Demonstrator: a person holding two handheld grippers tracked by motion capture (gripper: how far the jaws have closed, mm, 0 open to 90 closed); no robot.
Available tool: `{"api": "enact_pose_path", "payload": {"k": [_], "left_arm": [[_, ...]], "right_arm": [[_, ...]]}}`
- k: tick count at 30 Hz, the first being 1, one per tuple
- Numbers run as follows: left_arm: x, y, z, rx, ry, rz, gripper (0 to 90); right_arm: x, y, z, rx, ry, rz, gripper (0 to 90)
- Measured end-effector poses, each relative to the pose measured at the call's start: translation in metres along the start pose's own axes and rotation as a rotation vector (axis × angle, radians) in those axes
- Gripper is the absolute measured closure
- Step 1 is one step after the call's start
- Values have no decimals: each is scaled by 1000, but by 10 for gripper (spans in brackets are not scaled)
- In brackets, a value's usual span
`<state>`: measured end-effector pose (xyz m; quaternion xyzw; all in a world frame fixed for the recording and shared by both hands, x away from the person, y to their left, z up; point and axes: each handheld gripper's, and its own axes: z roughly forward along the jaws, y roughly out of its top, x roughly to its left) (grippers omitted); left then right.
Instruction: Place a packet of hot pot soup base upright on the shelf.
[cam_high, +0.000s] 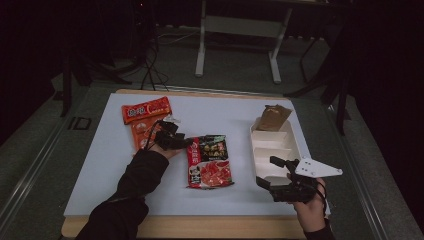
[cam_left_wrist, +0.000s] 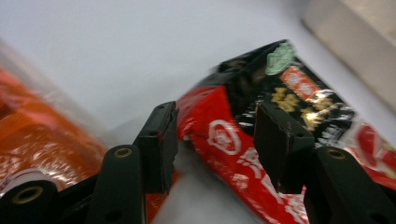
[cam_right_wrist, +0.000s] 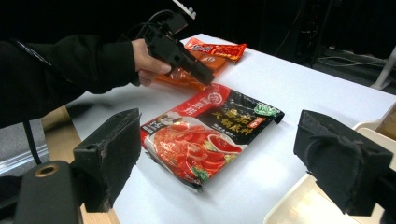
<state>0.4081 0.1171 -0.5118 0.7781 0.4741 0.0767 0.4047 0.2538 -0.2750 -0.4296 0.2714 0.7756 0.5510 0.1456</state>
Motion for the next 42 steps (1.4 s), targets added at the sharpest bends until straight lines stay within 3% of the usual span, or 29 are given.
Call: {"api": "enact_pose_path", "payload": {"k": [8, 14, 15, 20, 22, 24, 26, 27, 28, 29, 32, 37, 42], "left_arm": [[0, -4, 13, 41, -4, -34, 557], [0, -4, 19, 67, -37, -57, 593], [-2, -4, 23, 71, -50, -72, 593], [-9, 0, 31, 71, -28, -100, 560], [-16, 3, 43, 108, -39, -107, 560], [-26, 5, 49, 119, 13, -69, 557], [-29, 6, 50, 116, 26, -66, 575], [-28, 5, 51, 105, 40, -84, 635], [-29, 5, 51, 101, 65, -73, 733], [-30, 5, 51, 101, 63, -64, 797], [-38, 7, 51, 102, 102, -17, 864], [-43, 9, 49, 79, 100, 16, 883], [-43, 13, 38, 43, 53, 28, 886]], "right_arm": [[0, -1, 1, 6, 2, -3, 148], [0, -1, 3, 10, 11, -3, 147], [0, -1, 3, 10, 11, -3, 148], [1, 0, 4, 14, 15, -4, 148], [0, -1, 4, 15, 15, -4, 148], [0, -1, 4, 15, 17, -5, 147], [0, -1, 3, 16, 15, -7, 148], [0, -1, 3, 15, 15, -9, 148], [0, -1, 3, 13, 17, -9, 148], [0, -1, 2, 13, 15, -9, 148], [-1, -2, 3, 15, 15, -7, 148], [-1, -1, 2, 16, 10, -8, 148], [-2, -1, 1, 12, -2, -4, 148]]}}
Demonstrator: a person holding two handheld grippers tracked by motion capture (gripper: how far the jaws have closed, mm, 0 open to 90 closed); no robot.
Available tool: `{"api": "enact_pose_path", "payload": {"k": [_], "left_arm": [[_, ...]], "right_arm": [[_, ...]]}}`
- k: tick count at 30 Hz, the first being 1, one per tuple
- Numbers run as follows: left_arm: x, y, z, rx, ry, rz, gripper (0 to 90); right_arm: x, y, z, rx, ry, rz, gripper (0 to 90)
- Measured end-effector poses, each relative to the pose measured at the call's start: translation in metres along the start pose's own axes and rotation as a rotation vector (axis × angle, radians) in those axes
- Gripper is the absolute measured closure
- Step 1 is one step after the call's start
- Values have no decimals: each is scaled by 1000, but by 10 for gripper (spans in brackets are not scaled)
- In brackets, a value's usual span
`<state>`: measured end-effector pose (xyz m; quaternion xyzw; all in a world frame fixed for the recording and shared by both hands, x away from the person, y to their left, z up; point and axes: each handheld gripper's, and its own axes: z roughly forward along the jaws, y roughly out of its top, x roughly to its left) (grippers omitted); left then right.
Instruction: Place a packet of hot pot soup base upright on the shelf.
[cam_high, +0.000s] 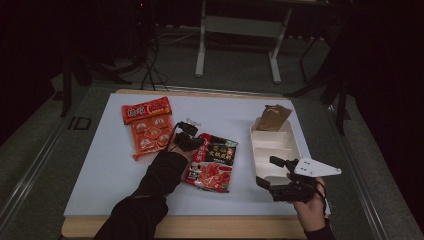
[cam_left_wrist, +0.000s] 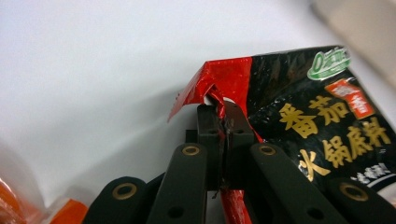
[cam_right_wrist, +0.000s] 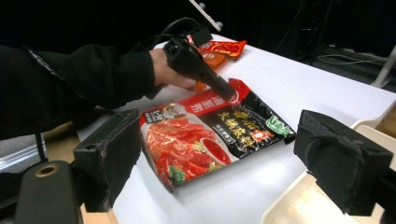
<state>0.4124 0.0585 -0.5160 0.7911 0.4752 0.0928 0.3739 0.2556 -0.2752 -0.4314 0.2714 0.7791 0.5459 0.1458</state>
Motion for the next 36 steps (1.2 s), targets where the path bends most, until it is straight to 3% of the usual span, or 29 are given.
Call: {"api": "enact_pose_path", "payload": {"k": [5, 14, 20, 27, 31, 35, 36], "left_arm": [[-4, 2, -14, -84, -53, -5, 889], [-20, 4, -40, -189, -90, 13, 890], [-26, 2, -55, -250, -132, 41, 888], [-38, 1, -74, -297, -184, 82, 888], [-46, 0, -85, -344, -240, 114, 888], [-54, 1, -94, -371, -250, 144, 887], [-55, 1, -96, -376, -256, 146, 887]], "right_arm": [[0, 1, -1, -10, -19, 5, 148], [-2, 2, -6, -33, -76, 10, 150], [0, 4, -4, -19, -89, 18, 141], [-1, 7, -7, -62, -99, 50, 138], [0, 9, -10, -82, -119, 47, 124], [0, 11, -10, -109, -116, 62, 97], [-1, 12, -9, -95, -114, 63, 97]]}}
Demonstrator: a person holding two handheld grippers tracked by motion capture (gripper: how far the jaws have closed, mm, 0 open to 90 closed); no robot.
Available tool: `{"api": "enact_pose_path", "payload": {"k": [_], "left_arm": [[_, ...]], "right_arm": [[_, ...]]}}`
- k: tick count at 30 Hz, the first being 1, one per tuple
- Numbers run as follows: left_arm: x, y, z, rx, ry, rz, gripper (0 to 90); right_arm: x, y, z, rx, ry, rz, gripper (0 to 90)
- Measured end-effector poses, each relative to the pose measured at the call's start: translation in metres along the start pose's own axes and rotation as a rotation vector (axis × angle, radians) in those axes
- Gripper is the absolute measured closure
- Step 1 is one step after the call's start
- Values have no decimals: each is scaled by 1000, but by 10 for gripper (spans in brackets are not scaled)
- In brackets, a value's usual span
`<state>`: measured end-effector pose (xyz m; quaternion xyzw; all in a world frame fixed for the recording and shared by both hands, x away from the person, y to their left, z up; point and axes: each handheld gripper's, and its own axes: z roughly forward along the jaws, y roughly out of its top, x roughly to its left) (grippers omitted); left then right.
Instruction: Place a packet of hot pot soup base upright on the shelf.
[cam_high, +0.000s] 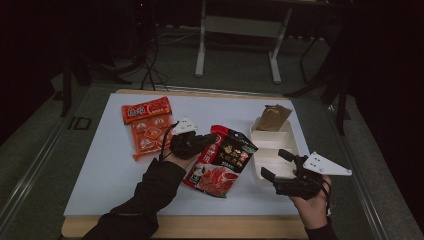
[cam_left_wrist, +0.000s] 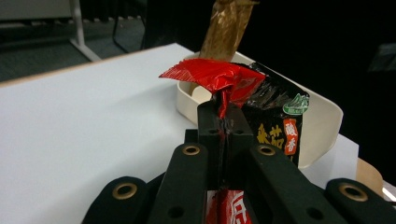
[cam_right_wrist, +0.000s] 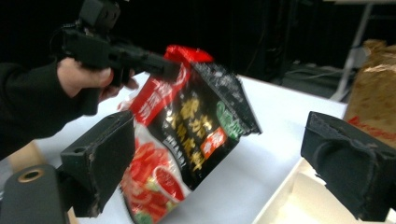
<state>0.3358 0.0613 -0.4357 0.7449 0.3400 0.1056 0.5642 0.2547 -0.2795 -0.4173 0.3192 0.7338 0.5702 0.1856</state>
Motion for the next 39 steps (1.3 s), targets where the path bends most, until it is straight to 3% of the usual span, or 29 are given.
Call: {"api": "enact_pose_path", "payload": {"k": [9, 14, 18, 20, 24, 31, 33, 39], "left_arm": [[-9, 12, -15, -111, -70, -42, 886], [-11, 14, -19, -195, -124, -92, 884], [-10, 14, -19, -230, -161, -132, 882], [-10, 14, -19, -241, -173, -124, 883], [-11, 14, -22, -277, -166, -128, 882], [-10, 12, -25, -322, -170, -127, 881], [-10, 12, -26, -322, -170, -116, 880], [-11, 13, -29, -314, -166, -59, 871]], "right_arm": [[-2, 10, 7, 12, -4, 9, 110], [-2, 20, 20, 31, 26, 21, 177], [-2, 26, 31, 39, 61, 28, 291], [-2, 27, 36, 43, 80, 29, 334], [0, 32, 42, 45, 111, 36, 514], [-2, 45, 41, 9, 162, 113, 724], [-2, 48, 40, 8, 164, 123, 743], [1, 54, 38, 19, 141, 95, 764]]}}
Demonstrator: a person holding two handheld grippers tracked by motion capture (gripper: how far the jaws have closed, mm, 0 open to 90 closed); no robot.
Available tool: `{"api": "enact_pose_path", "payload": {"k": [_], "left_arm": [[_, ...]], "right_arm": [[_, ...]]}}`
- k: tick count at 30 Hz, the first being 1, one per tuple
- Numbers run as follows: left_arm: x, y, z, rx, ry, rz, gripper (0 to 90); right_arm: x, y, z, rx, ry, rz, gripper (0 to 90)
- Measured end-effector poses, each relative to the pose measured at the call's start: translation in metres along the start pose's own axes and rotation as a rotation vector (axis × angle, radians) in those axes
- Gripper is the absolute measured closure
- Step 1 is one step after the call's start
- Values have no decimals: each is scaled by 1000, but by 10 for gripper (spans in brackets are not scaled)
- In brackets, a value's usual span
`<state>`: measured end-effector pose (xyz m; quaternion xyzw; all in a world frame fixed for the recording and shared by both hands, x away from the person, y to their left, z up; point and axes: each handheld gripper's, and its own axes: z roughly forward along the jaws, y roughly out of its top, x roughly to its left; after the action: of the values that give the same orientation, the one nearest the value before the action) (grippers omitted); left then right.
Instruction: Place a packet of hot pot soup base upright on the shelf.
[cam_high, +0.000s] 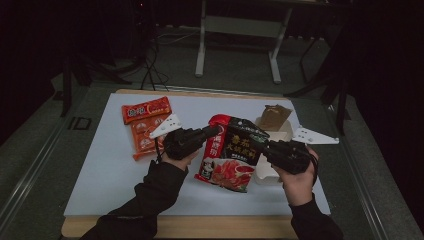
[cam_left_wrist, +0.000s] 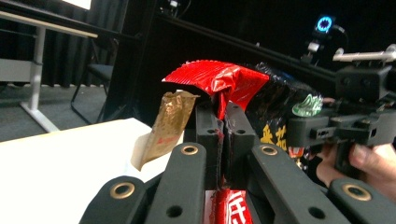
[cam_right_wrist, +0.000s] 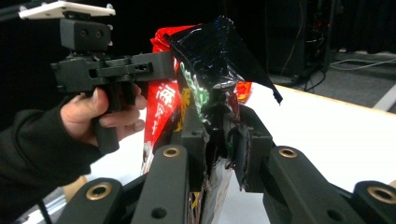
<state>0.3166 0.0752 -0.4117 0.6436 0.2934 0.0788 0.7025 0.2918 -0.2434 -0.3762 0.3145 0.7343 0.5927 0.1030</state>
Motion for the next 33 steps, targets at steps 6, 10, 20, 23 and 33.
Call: {"api": "enact_pose_path", "payload": {"k": [6, 10, 20, 23, 33], "left_arm": [[1, -2, 0, 52, -19, 13, 817], [5, -3, 1, 62, -51, -5, 757], [4, 7, -7, 97, -9, 9, 301], [4, 9, -12, 104, -17, 18, 200], [-1, 2, -26, 181, -21, 23, 25]], "right_arm": [[-1, 6, -3, 24, -24, -37, 779], [-2, 9, -5, 34, -27, -51, 788], [-7, 24, -10, 30, -8, -82, 788], [-10, 28, -13, 21, -22, -89, 788], [-22, 43, -23, -16, -67, -125, 787]]}}
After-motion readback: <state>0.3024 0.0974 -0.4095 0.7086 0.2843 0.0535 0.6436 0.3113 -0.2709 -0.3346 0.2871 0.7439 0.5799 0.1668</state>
